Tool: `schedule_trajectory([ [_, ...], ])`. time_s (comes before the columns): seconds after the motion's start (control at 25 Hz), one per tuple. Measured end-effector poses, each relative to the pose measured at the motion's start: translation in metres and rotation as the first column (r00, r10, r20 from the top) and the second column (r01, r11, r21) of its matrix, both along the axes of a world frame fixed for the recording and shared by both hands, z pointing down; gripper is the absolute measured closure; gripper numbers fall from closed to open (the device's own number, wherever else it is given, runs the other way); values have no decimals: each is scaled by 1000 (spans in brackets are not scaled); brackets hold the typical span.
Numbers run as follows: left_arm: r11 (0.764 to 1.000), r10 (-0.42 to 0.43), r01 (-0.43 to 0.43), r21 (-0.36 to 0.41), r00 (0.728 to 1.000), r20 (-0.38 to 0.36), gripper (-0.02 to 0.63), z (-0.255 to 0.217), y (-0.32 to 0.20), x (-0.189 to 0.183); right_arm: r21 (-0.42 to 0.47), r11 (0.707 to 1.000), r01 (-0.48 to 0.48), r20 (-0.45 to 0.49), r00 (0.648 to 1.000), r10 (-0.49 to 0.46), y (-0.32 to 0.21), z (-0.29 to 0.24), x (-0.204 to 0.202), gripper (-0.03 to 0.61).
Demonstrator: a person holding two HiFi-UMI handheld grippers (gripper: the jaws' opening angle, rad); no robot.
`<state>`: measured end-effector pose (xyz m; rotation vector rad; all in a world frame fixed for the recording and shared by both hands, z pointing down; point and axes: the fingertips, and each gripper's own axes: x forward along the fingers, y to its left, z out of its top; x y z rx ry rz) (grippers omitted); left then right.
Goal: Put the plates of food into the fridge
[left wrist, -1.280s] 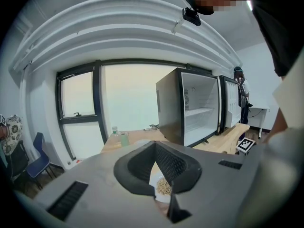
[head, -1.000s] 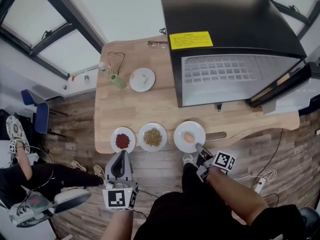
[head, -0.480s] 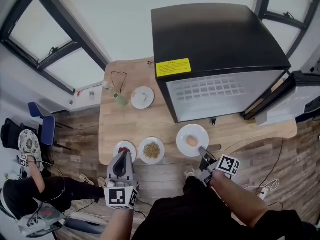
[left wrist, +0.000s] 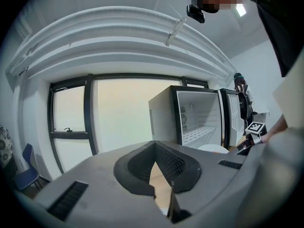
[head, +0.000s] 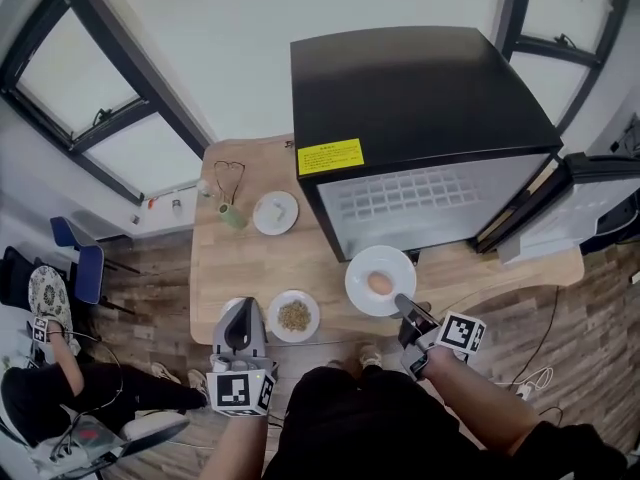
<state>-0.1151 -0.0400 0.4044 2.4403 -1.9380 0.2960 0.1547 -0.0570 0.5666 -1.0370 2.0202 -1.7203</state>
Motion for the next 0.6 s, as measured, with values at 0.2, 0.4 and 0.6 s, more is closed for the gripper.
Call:
schedule_trajectory([
  [0.2, 999, 38, -37, 23, 998, -41, 609, 1, -13, 14, 87, 996, -7, -26, 1000, 10, -11, -37, 8, 546],
  [0.4, 995, 93, -90, 33, 992, -89, 609, -2, -41, 14, 80, 994, -76, -61, 995, 81, -33, -52, 14, 546],
  [0.6, 993, 106, -103, 53, 992, -68, 609, -10, -67, 5, 80, 988, -132, -76, 987, 138, -51, -58, 17, 546],
])
